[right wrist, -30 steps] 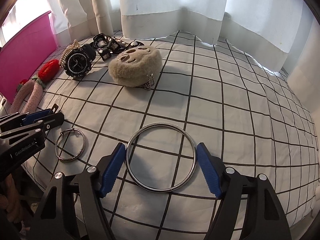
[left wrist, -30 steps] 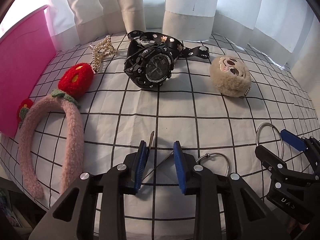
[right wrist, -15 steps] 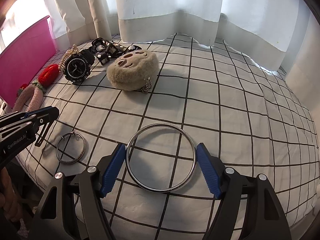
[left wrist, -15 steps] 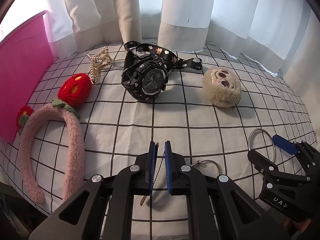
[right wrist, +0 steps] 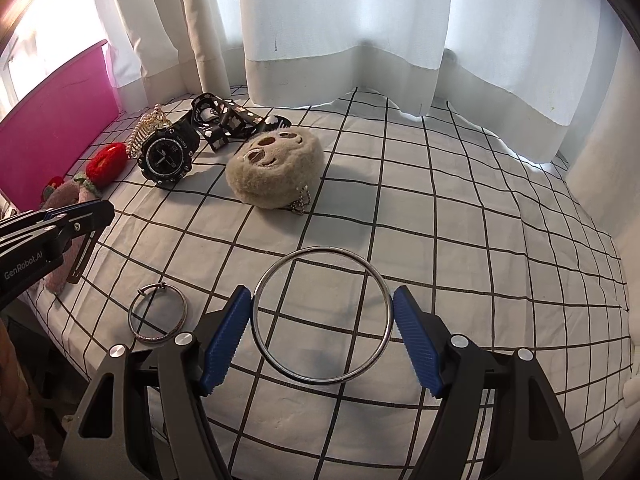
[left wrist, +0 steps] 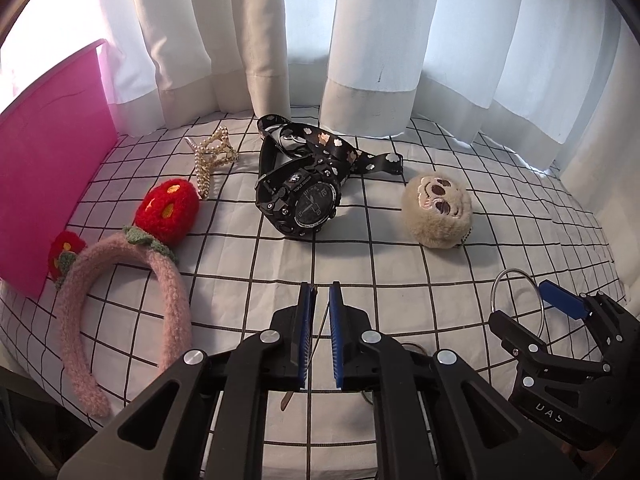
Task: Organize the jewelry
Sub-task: 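Carry the silver ring and hairpin over the pink tub with both grippers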
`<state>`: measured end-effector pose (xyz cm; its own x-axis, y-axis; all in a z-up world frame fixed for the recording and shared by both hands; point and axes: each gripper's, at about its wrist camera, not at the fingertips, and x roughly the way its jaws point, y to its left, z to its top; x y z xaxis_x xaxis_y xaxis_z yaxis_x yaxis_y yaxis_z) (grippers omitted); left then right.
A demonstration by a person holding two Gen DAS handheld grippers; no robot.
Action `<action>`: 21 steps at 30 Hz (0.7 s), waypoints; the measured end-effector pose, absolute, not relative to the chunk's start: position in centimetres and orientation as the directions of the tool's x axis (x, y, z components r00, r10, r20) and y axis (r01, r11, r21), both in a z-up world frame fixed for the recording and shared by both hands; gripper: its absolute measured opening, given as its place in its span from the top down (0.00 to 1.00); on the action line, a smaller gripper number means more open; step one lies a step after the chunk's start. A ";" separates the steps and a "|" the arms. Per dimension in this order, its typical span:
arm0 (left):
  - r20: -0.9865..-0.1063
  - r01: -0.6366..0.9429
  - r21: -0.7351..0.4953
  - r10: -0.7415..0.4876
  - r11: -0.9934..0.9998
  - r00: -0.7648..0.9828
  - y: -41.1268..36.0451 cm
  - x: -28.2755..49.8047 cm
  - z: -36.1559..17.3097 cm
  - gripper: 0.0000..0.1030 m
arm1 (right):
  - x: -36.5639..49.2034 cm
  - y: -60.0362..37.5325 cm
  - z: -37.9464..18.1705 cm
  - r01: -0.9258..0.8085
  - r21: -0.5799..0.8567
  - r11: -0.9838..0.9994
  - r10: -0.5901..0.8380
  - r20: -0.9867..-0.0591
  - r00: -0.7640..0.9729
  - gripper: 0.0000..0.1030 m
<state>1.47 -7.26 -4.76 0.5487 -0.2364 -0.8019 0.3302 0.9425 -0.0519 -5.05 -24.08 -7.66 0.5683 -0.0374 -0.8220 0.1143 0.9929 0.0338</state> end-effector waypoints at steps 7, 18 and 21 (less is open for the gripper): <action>-0.773 0.317 -0.062 -0.246 0.946 0.585 -6.0 2.0 -2.3 0.91 | -3.9 -22.8 -4.9 0.077 0.019 0.997 -0.032 -0.794 0.608 0.32; -0.694 0.240 -0.064 -0.216 0.969 0.687 0.2 4.8 4.2 0.91 | 1.1 -16.5 2.3 -0.049 -0.021 0.999 0.020 -0.711 0.703 0.32; -0.669 0.206 -0.069 -0.198 0.976 0.716 3.0 6.2 6.8 0.91 | 3.3 -13.8 5.0 -0.097 -0.025 0.995 0.054 -0.676 0.735 0.32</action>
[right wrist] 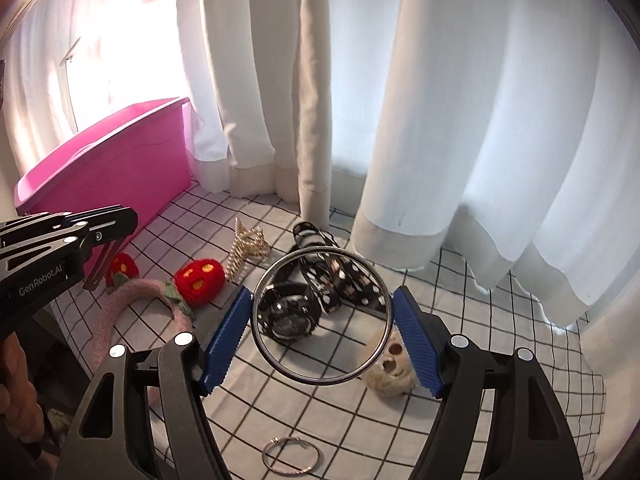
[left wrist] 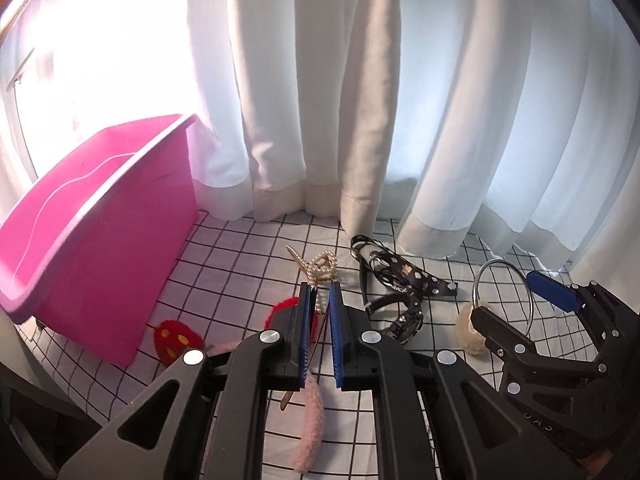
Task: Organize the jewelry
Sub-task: 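Carry the silver ring and hairpin over the pink tub with both grippers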
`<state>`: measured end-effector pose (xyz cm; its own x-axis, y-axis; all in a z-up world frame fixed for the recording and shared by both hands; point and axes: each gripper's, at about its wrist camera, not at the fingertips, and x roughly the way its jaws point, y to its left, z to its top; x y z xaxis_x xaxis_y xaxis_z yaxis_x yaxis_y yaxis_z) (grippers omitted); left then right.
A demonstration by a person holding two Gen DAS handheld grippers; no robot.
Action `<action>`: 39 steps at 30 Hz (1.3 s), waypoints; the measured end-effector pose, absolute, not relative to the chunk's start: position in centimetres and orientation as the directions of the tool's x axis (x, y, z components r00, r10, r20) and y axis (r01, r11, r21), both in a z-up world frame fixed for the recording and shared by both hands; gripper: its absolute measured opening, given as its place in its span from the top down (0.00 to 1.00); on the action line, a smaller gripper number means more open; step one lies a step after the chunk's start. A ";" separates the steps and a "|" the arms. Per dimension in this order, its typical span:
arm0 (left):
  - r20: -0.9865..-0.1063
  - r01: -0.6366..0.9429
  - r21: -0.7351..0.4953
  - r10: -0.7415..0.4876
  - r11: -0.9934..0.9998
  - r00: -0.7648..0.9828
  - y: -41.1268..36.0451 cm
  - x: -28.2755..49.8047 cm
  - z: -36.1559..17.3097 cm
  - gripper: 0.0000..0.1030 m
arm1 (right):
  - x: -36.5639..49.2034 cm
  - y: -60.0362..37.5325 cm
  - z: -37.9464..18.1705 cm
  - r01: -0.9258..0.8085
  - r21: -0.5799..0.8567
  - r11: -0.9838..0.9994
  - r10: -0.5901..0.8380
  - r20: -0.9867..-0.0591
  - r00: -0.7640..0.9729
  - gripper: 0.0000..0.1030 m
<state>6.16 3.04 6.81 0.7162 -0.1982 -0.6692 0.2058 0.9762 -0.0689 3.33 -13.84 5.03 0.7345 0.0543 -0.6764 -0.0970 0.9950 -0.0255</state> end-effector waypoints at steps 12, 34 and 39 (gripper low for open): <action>-0.588 0.004 -0.032 -0.022 0.999 0.808 18.0 12.4 14.6 0.90 | 13.0 1.8 14.8 -0.354 -0.049 0.934 0.266 -0.566 0.780 0.32; -0.769 -0.246 -0.044 0.124 0.968 0.628 33.5 19.9 9.7 0.89 | 25.0 18.9 13.1 -0.526 0.027 0.850 0.379 -0.725 0.575 0.32; -0.807 -0.269 -0.054 0.116 0.962 0.579 34.2 21.2 8.6 0.88 | 26.9 19.8 11.7 -0.513 0.046 0.857 0.354 -0.776 0.521 0.32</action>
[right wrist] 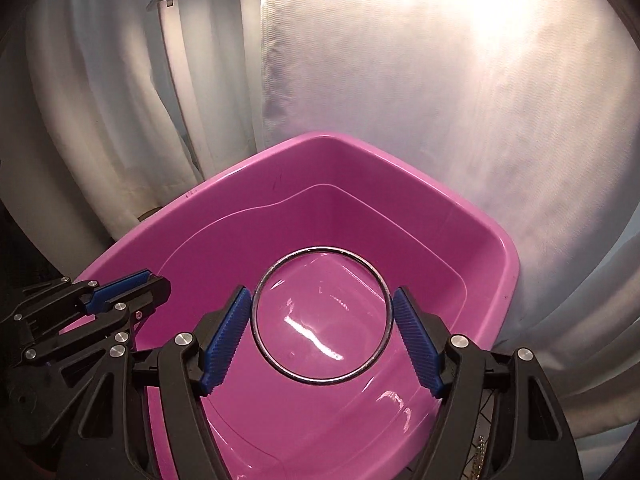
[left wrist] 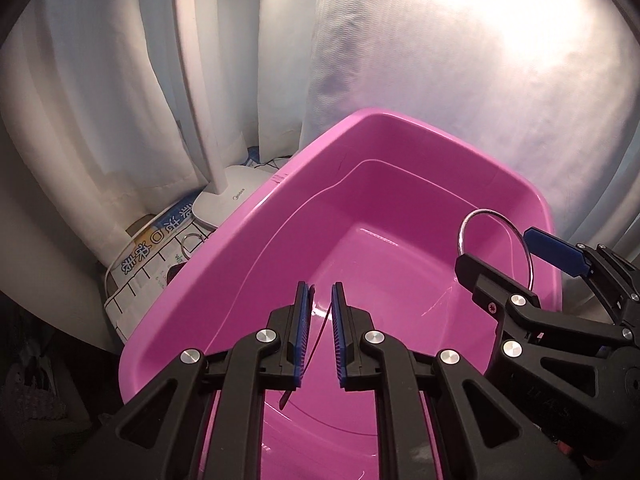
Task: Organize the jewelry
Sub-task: 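Carry the silver ring and hairpin over the pink tub with both grippers, then open both grippers to drop the ring and hairpin into the tub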
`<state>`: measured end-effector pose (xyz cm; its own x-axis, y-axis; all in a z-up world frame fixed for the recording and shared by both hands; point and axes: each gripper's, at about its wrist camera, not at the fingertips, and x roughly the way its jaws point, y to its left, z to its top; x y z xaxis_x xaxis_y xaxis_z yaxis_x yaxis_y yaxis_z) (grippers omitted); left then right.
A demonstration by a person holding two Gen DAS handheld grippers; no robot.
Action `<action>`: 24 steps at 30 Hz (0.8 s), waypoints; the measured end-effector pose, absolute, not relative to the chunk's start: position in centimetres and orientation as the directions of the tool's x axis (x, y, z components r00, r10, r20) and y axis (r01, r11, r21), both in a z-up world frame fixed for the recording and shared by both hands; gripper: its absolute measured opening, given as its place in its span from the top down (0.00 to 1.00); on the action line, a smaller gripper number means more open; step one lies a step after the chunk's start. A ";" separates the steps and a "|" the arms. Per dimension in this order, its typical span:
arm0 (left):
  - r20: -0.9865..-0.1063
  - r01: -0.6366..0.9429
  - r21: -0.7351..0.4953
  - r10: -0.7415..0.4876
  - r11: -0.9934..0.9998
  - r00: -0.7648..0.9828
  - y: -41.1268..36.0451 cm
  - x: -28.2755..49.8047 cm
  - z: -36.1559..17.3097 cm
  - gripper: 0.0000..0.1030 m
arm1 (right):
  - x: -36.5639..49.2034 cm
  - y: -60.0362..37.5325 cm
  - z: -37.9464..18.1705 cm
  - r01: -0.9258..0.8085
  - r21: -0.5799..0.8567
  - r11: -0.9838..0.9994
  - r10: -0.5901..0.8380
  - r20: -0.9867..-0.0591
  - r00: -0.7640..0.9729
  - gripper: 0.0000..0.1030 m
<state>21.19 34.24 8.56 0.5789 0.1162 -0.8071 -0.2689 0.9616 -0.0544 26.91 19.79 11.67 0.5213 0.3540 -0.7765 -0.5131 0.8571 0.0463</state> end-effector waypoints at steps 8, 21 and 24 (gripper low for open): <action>-0.851 -0.291 -0.063 0.101 0.955 0.515 34.7 22.4 7.1 0.86 | 28.3 20.3 10.7 -0.488 0.065 0.871 0.317 -0.832 0.455 0.32; -0.895 -0.310 -0.062 0.085 0.949 0.438 35.1 23.3 5.3 0.57 | 31.0 20.9 8.6 -0.433 0.080 0.898 0.265 -0.884 0.384 0.30; -0.892 -0.315 -0.055 0.095 0.948 0.442 35.3 23.2 5.5 0.35 | 31.4 20.2 8.5 -0.412 0.098 0.906 0.268 -0.886 0.379 0.30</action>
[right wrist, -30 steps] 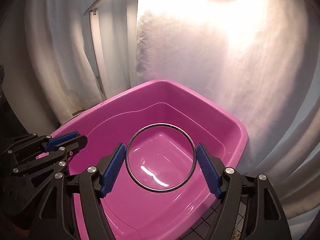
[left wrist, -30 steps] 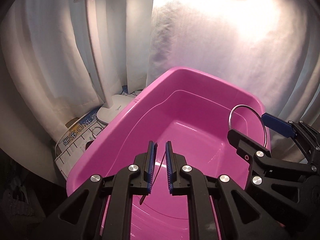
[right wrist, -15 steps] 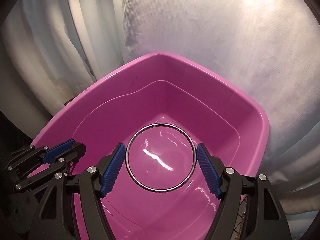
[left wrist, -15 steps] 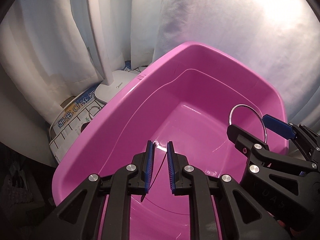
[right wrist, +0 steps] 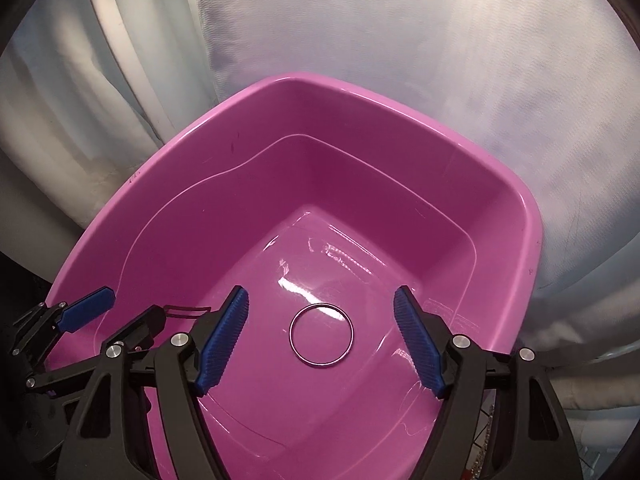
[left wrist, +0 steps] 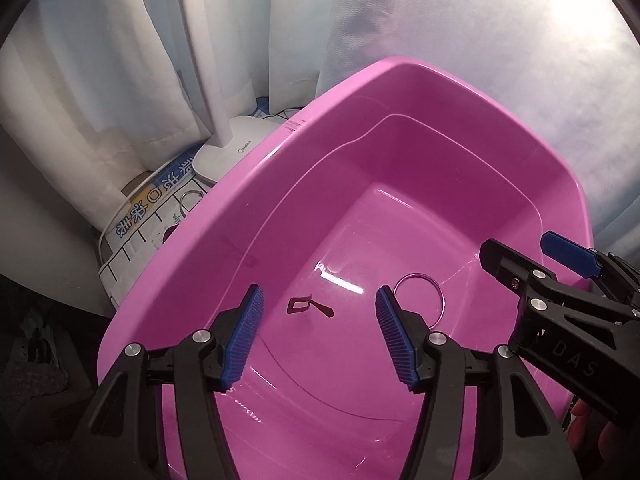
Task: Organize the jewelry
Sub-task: 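Open both grippers to drop the ring and hairpin into the tub, then return both tools to the table toward the headband and silver bangle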
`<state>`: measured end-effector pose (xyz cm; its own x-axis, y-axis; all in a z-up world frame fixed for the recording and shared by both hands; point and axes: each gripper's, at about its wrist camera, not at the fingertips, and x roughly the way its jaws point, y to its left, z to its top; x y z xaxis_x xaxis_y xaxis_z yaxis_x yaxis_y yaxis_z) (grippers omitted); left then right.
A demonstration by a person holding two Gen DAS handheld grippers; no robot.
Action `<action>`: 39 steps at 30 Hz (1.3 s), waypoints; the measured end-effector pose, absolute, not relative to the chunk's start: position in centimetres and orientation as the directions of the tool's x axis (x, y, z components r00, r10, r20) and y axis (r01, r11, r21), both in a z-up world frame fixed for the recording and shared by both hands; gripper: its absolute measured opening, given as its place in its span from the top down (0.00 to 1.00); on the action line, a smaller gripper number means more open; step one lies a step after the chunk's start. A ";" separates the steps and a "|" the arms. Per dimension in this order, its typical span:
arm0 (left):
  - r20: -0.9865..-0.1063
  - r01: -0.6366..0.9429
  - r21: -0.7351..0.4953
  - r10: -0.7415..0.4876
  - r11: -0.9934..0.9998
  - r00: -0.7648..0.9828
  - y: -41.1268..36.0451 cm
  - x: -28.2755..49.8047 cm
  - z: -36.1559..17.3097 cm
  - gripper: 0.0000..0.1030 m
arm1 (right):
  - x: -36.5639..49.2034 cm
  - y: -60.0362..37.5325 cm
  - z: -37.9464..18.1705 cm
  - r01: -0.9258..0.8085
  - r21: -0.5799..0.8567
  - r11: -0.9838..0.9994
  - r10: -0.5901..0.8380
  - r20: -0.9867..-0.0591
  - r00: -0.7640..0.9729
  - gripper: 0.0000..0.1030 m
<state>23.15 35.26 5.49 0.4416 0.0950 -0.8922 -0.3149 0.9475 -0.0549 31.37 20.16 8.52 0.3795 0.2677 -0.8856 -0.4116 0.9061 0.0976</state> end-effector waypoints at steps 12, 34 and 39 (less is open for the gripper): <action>-0.852 -0.316 -0.062 0.114 0.947 0.511 35.7 21.6 7.6 0.23 | 28.3 15.3 14.0 -0.434 0.215 0.875 0.428 -0.762 0.486 0.30; -0.786 0.071 -0.170 -0.179 0.983 0.592 14.0 8.4 7.3 0.14 | 3.3 -14.8 10.1 0.016 0.184 0.983 0.133 -0.765 0.630 0.30; -0.831 0.048 -0.144 -0.147 0.988 0.537 11.2 5.5 3.5 0.14 | 0.3 -15.9 6.0 0.023 0.221 0.975 0.166 -0.792 0.587 0.30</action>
<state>5.52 11.22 3.45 0.5366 -0.1474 -0.8308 0.0480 0.9884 -0.1444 0.30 -15.86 6.00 0.5873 0.1661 -0.7921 0.0228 0.9749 0.2214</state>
